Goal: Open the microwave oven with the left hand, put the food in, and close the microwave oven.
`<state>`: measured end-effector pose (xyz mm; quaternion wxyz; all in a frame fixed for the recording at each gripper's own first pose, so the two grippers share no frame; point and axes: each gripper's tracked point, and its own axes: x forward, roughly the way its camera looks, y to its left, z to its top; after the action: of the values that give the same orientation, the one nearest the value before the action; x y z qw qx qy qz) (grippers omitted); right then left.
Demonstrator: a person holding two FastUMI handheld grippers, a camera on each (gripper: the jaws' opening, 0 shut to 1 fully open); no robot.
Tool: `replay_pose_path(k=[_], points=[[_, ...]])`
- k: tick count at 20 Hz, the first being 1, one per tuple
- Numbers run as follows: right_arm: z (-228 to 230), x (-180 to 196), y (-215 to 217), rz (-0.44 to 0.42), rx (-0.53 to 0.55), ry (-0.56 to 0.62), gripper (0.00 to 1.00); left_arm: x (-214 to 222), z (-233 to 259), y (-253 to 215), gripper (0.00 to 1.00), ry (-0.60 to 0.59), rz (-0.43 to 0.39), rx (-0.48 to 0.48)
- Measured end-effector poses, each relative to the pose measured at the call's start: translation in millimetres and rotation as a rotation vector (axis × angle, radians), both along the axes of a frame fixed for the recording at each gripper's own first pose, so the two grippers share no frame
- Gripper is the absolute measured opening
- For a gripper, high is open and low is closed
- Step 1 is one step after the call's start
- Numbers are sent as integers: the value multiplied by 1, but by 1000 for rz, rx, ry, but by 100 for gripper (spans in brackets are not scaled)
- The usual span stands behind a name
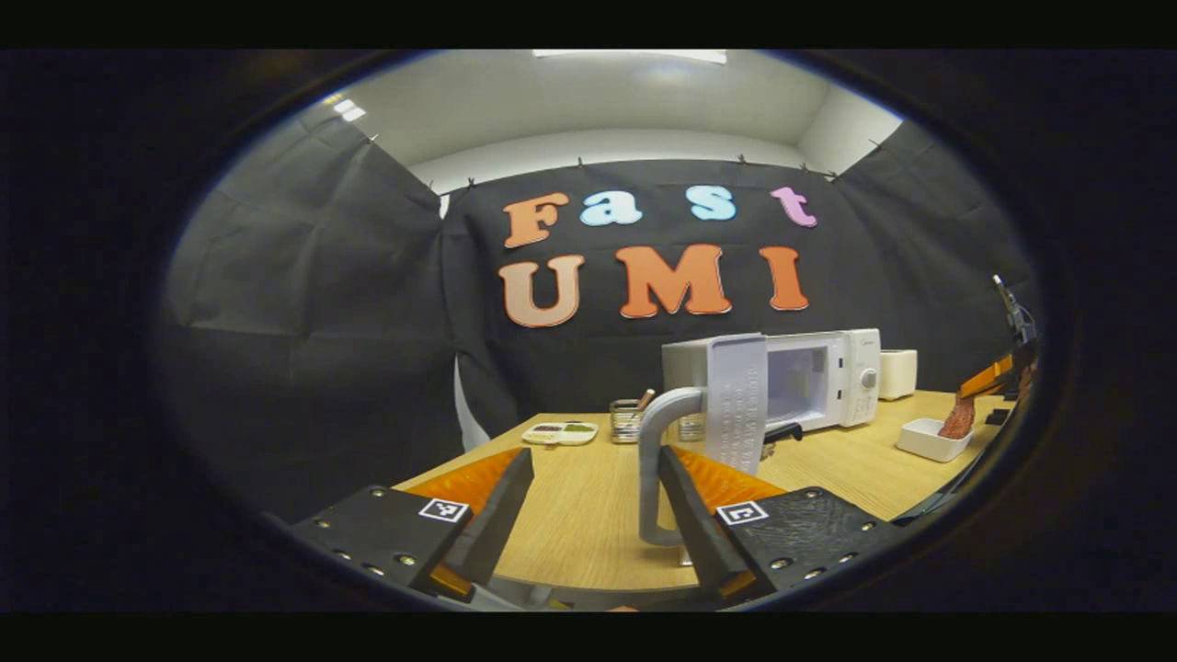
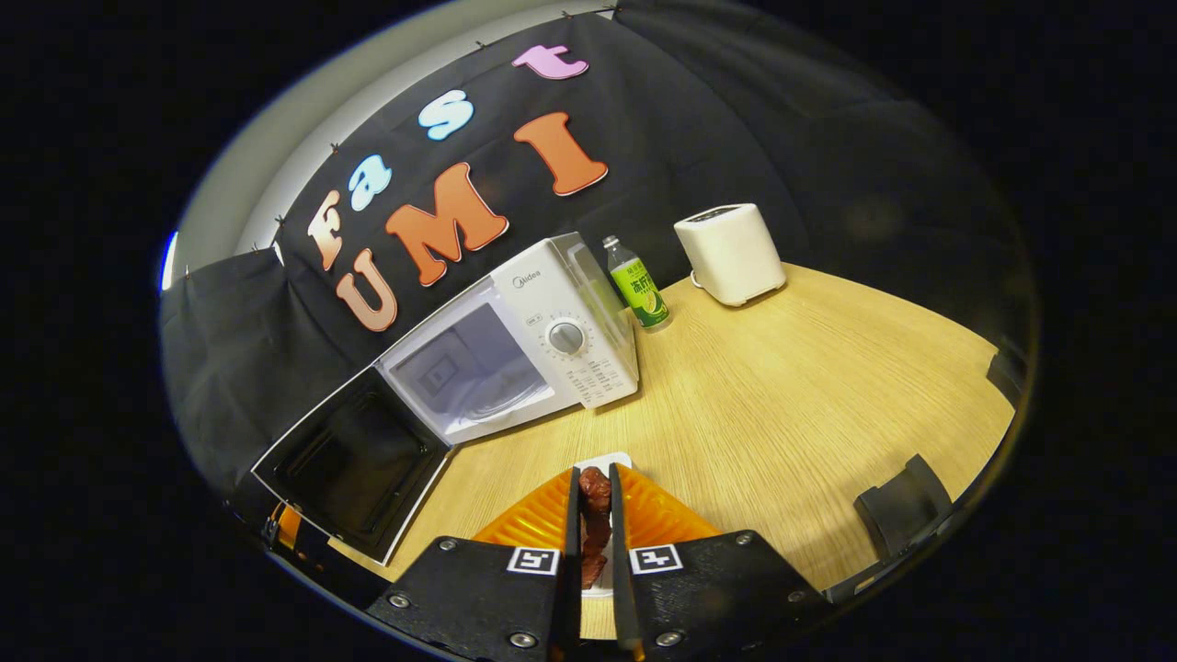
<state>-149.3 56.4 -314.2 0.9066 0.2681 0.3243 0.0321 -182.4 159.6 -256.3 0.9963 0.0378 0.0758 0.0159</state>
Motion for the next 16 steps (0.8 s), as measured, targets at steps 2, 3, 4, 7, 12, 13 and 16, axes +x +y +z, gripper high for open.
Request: replay_pose_path(k=[2, 3, 4, 7, 12, 13, 16], points=[[4, 2, 4, 14, -22, -2, 13, 2, 0, 11, 81, 3, 20, -11], [5, 5, 6, 21, -39, -7, 13, 2, 0, 16, 81, 3, 33, -17], [9, 8, 8, 28, -54, -13, 13, 1, 2, 22, 82, -3, 45, -18], [20, 18, 14, 45, -94, -34, 13, -1, 1, 39, 82, -4, 85, -17], [56, 48, 27, 63, -132, -111, 13, -10, 4, 61, 81, -1, 118, 7], [63, 55, 33, 69, -123, -129, 13, -11, 3, 67, 81, -4, 128, 3], [75, 84, 58, 91, -104, -170, 13, -7, -3, 80, 82, 13, 159, -9]])
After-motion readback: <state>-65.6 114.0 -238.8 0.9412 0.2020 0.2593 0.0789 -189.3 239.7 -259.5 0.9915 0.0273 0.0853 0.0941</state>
